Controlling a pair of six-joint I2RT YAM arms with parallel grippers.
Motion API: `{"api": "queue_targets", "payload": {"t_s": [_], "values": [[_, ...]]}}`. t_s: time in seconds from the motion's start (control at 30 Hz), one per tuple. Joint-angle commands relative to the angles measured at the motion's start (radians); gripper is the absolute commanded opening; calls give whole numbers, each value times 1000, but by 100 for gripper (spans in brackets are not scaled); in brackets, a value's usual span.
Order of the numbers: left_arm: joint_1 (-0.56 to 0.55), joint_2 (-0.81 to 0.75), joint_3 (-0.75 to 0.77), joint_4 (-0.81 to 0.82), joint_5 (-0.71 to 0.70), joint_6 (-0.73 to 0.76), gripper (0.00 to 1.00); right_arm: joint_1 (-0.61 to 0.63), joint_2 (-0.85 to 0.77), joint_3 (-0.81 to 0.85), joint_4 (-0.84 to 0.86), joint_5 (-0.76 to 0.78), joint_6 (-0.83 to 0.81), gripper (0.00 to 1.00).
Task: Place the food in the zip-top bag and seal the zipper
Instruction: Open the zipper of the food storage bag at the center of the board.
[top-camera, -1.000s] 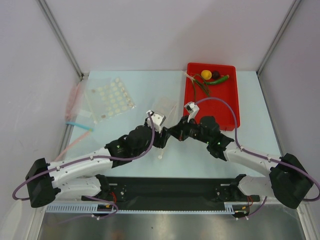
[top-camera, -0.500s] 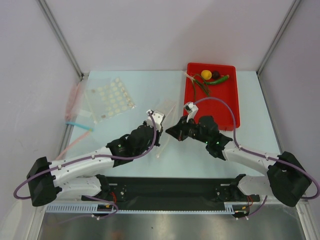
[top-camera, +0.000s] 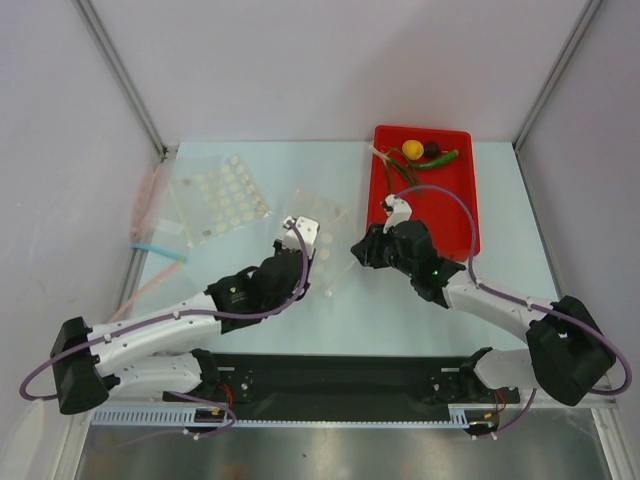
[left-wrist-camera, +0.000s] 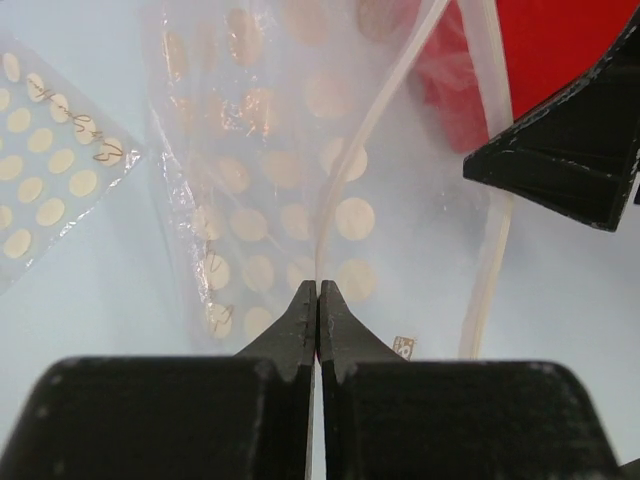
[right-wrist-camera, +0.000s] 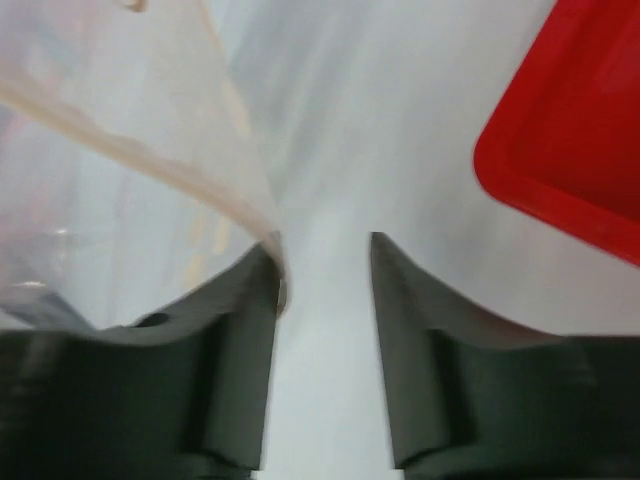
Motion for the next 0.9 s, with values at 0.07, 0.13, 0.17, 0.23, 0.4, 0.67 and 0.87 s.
{"api": "queue_targets", "payload": {"t_s": [0.07,0.13,0.17,0.23,0.4,0.67,0.87], "values": [[-29,-31,85,-77,-43,-36,0,3,-24,32,-42,119,-55,58],[-29,-36,76,-54,-2,-36,0,5,-30,32,-32,104,-65,65],[-29,-39,73,-48,10,-35,0,8,-36,26,-23,82,-69,69],[-29,-40,67,-28,41,-33,0,29,-44,23,-1,73,-87,70],[-29,-28,64,-16,43,-29,0,94,-53,17,42,70,-131,54],[-29,43,100,-58,-66,-23,0,123,-86,-6,90,41,-133,0],[-29,96,128,-98,-123,-30,0,190,-123,3,60,128,-188,5]]}}
